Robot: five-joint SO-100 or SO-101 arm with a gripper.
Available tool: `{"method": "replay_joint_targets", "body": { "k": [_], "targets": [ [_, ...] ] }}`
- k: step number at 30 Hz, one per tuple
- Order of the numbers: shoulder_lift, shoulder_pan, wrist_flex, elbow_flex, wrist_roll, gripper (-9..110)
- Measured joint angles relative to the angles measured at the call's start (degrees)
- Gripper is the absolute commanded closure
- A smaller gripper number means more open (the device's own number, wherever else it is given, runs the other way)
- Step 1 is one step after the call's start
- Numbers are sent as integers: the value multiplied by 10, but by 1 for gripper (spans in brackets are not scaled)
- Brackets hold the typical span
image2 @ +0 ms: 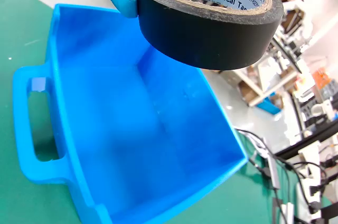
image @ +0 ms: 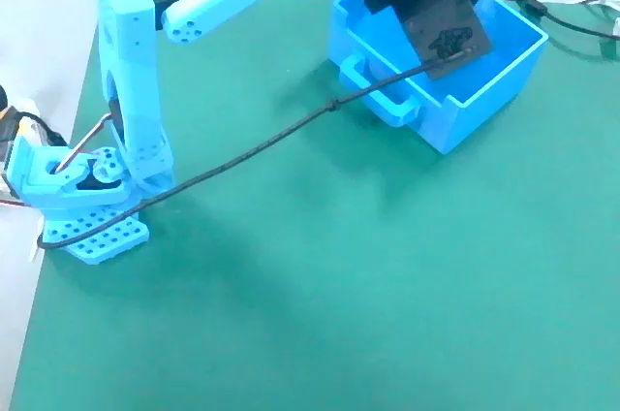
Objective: Put the tape in the box
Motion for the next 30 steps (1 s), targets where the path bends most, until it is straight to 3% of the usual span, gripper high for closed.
{"method": "replay_joint_targets", "body": {
  "k": [30],
  "targets": [
    [-106,-31,-52,0,0,102]
  ]
}}
